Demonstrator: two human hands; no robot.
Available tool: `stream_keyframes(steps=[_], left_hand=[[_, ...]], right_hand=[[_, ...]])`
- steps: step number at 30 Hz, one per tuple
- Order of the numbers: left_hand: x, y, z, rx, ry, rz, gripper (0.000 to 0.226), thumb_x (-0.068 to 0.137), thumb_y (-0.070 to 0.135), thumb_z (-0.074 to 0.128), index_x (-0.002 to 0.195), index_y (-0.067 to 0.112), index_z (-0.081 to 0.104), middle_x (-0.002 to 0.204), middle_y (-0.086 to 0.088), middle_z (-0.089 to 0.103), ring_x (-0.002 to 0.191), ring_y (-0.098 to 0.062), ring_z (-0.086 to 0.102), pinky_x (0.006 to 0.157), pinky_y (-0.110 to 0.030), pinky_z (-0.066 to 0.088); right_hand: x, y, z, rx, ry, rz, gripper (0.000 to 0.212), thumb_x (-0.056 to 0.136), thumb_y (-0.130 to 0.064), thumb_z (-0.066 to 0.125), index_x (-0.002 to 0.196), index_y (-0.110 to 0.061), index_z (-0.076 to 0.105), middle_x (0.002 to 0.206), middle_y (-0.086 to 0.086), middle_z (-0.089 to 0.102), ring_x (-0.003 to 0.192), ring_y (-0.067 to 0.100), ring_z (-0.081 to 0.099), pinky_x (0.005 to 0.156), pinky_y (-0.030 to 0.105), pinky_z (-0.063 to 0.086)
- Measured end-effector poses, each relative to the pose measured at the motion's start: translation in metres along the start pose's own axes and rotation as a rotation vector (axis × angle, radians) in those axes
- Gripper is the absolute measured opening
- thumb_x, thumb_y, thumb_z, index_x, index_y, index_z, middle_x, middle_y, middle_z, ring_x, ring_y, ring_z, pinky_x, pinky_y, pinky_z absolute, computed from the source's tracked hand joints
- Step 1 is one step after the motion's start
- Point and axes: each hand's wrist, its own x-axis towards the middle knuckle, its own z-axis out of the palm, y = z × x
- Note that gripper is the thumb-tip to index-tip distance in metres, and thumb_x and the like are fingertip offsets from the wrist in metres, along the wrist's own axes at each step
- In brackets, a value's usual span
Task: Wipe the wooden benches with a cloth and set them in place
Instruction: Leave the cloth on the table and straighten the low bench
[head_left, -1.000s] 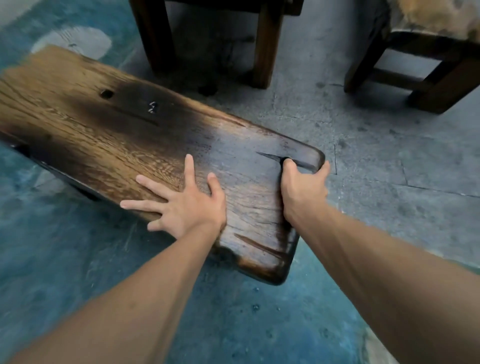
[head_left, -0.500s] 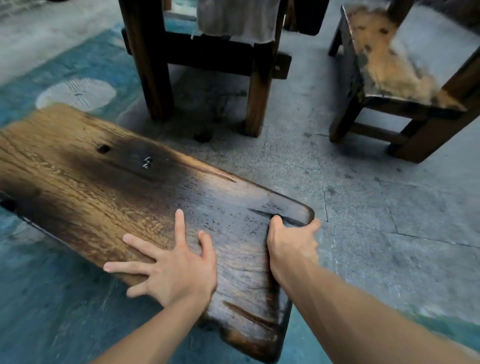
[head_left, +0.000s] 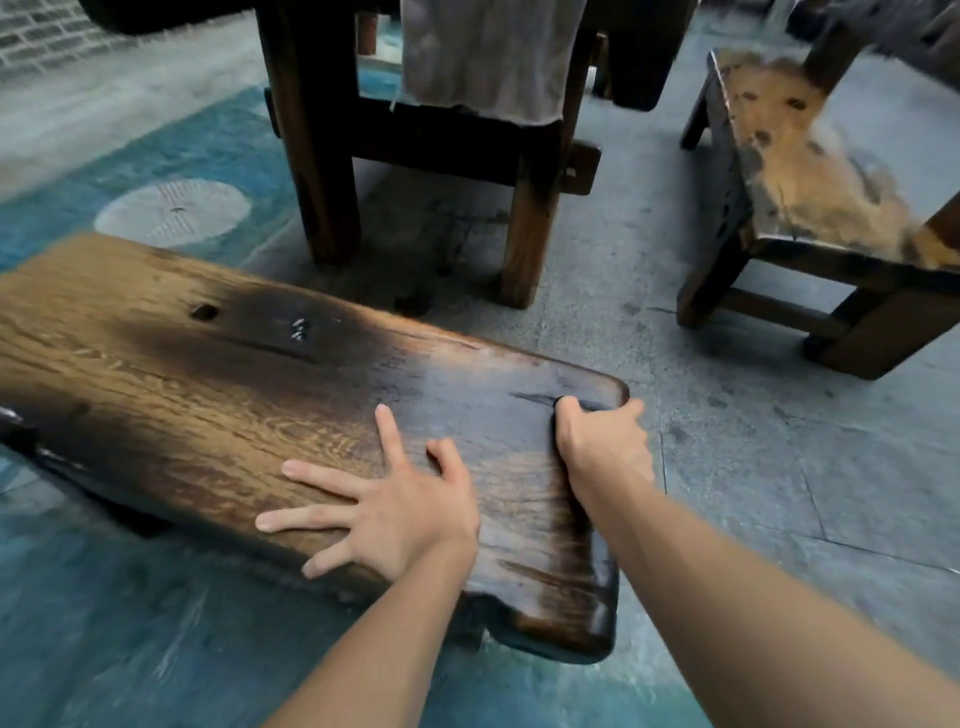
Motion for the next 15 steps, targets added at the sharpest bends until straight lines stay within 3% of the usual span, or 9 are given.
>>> stream_keyframes(steps=[9,15], left_hand=[[0.004,0.02,0.006,0.019,-0.011,-0.035,0.068,0.083,0.075,0.009,0.149,0.061,-0.002,0.157,-0.037,-0.021,0.136,-0.066,-0.027,0.096,-0.085,0.014],[-0.005,0.024,0.002,0.072,-0.025,-0.055,0.068,0.083,0.075,0.005,0.148,0.061,-0.009,0.159,-0.035,-0.02,0.139,-0.063,-0.025,0.097,-0.084,0.016]], right_hand=[[0.021,-0.013,-0.008,0.063,-0.072,-0.018,0.084,0.074,-0.053,0.06,0.145,-0.019,0.032,0.122,0.019,0.066,0.114,0.037,0.064,0.092,0.041,0.047],[0.029,-0.005,-0.015,-0.01,-0.149,-0.014,0.091,0.079,-0.055,0.06,0.154,-0.022,0.018,0.122,0.022,0.065,0.112,0.039,0.064,0.09,0.043,0.046]])
